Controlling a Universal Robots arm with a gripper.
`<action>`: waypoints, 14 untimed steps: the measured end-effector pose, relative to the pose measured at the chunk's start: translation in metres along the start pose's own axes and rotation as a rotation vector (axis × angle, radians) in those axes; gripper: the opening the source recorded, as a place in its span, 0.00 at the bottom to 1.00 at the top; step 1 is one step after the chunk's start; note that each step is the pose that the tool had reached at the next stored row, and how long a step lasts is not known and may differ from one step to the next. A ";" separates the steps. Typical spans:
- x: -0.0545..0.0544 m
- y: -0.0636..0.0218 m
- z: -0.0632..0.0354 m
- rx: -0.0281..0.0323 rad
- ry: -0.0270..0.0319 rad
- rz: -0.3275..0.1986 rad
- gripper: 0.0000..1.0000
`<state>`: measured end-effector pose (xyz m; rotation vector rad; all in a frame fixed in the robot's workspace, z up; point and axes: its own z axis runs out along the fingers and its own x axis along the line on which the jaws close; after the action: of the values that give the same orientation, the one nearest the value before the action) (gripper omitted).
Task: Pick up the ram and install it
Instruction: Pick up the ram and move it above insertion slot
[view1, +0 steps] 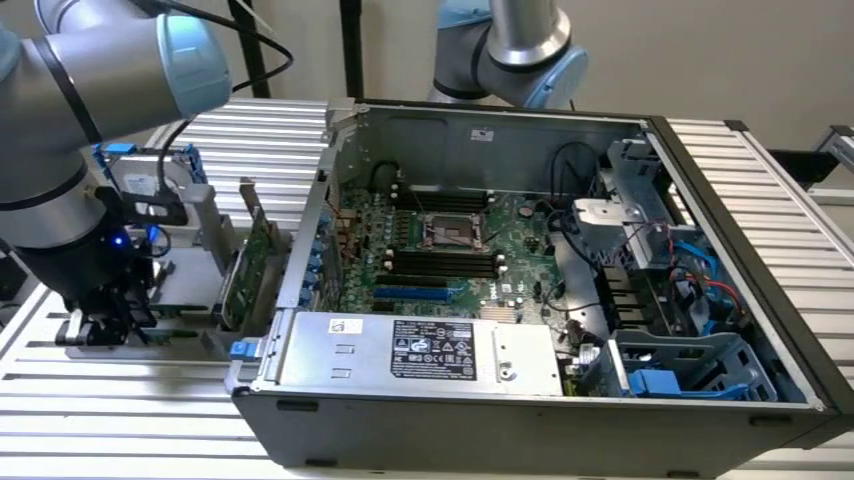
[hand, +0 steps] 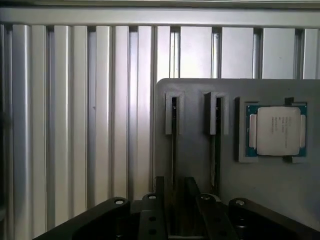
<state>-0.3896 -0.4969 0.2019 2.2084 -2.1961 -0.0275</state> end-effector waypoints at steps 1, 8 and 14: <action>0.000 0.0000 0.0014 0.0001 0.0001 -0.002 1.00; -0.002 -0.0001 0.0042 0.0000 -0.0003 -0.012 1.00; -0.003 -0.0002 0.0046 0.0000 0.0001 -0.023 1.00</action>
<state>-0.3895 -0.4937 0.1972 2.2339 -2.1704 -0.0279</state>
